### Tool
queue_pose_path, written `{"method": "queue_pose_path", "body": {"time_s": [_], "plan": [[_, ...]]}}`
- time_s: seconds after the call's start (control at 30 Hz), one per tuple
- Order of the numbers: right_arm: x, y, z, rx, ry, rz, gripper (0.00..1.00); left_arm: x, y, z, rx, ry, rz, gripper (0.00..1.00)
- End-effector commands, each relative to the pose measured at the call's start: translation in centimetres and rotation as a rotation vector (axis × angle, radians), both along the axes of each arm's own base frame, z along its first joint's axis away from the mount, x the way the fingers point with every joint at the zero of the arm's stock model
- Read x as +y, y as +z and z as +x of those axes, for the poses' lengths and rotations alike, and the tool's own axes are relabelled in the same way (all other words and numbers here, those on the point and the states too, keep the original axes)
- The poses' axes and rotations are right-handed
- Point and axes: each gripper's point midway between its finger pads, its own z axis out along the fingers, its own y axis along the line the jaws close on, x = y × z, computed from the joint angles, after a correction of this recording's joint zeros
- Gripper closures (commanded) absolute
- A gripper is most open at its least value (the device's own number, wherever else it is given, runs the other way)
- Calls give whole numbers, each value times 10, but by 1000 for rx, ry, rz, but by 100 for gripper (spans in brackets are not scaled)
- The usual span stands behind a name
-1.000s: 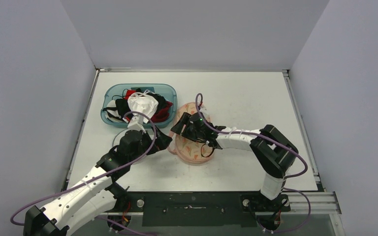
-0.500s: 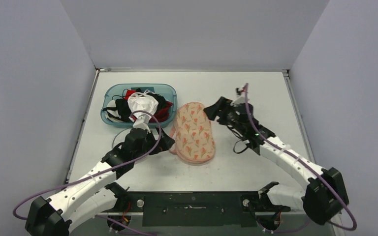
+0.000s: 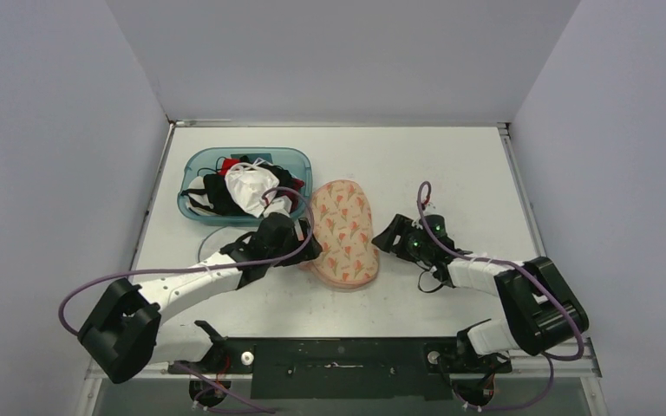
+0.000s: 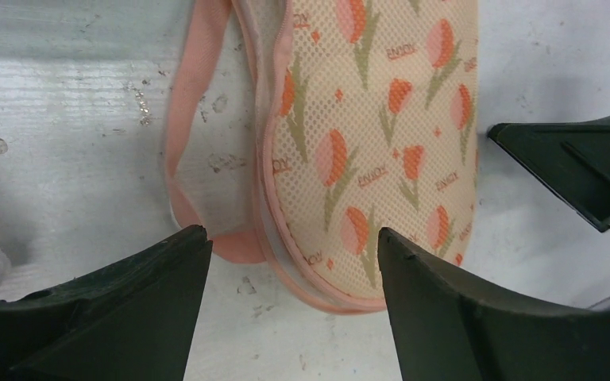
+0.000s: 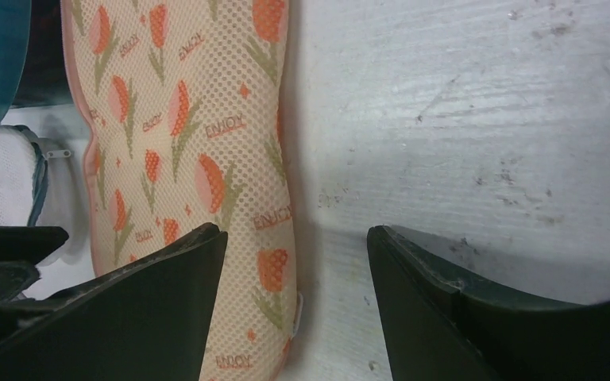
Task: Unzip the laundry bag and remove the bra
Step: Close the laundry bag at the center of the board, then adjust the laundry bag at the center of the board.
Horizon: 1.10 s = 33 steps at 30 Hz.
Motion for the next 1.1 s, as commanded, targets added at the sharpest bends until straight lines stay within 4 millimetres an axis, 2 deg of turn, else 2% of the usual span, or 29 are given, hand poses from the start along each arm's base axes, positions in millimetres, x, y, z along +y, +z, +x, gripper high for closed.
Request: {"method": "queue_pose_path", "body": {"time_s": [0.0,0.23,0.33,0.47,0.57,0.7,0.83,0.93,0.97,1.07], "plan": [[24,19,22,-86,27,60,33,-10,12,25,-67,38,9,27],[55,4,14,-60,110,-8,42,-11,-16,26,-13,43,60,43],[60,-2,11,-48,118,-53,50,-13,-23,25,-1,34,62,51],[54,-3,10,-60,95,-142,69,-18,-28,21,8,11,54,59],[43,6,11,-96,60,-210,84,-35,-22,21,-20,-37,17,63],[19,20,7,-119,-10,-298,90,-62,-11,15,-52,-120,-19,66],[-14,32,-12,-109,-64,-378,90,-90,-5,4,-60,-201,-38,66],[-31,44,-26,-126,-88,-388,87,-107,-3,-3,-64,-244,-59,67],[-33,47,-30,-131,-89,-382,82,-110,-3,-4,-63,-249,-60,67],[-37,57,-37,-147,-87,-362,57,-111,-1,-6,-67,-247,-58,67]]}}
